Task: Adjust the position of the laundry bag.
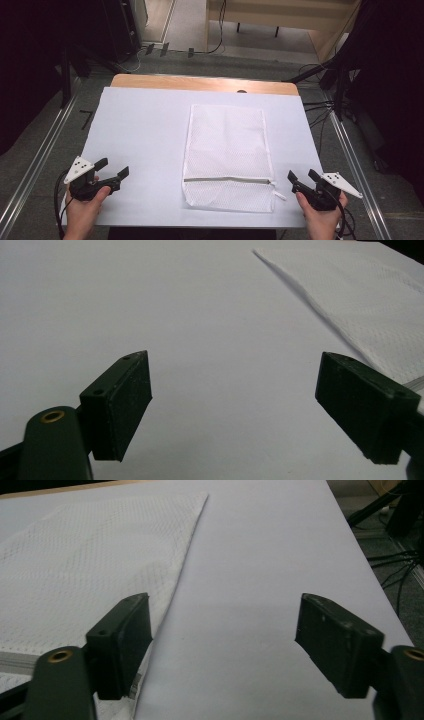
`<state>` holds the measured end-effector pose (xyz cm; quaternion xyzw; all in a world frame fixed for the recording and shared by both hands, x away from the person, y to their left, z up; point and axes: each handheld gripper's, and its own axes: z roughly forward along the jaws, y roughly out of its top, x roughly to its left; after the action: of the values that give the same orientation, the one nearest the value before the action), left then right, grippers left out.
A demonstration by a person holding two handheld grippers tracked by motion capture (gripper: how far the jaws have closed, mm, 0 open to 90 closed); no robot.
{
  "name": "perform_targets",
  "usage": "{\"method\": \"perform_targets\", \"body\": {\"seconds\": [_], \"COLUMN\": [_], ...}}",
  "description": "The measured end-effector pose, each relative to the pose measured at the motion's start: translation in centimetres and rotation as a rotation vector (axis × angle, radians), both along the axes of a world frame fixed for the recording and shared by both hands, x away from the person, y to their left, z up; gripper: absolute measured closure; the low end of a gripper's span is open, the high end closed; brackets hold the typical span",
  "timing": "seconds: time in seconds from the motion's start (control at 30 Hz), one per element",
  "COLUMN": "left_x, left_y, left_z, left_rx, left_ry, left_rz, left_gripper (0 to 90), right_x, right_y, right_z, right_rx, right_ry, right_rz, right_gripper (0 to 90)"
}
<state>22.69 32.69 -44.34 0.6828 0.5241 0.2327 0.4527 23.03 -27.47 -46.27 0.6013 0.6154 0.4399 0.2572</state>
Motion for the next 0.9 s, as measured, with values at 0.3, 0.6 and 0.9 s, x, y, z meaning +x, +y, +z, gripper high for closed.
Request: {"method": "perform_targets", "body": {"seconds": [0.3, 0.6, 0.9], "left_x": [1.2, 4.3, 7.8], "left_y": [-4.2, -9.9, -14.7], "left_z": [0.1, -0.3, -1.0], "left_rx": [0.03, 0.016, 0.001], "left_ry": [0.017, 0.116, 0.178], "left_rz": [-0.021, -0.123, -0.163], "left_gripper": [30.1, 44.8, 49.8], "right_x": [-0.1, 0.0, 0.0], "right_y": [0.9, 1.1, 0.9], "right_z": [-0.2, -0.3, -0.5], "right_rx": [-0.006, -0.007, 0.001], "right_ry": [-0.037, -0.03, -0.024], "right_rz": [0.03, 0.032, 0.035], "right_gripper": [41.5, 43.8, 45.4]}}
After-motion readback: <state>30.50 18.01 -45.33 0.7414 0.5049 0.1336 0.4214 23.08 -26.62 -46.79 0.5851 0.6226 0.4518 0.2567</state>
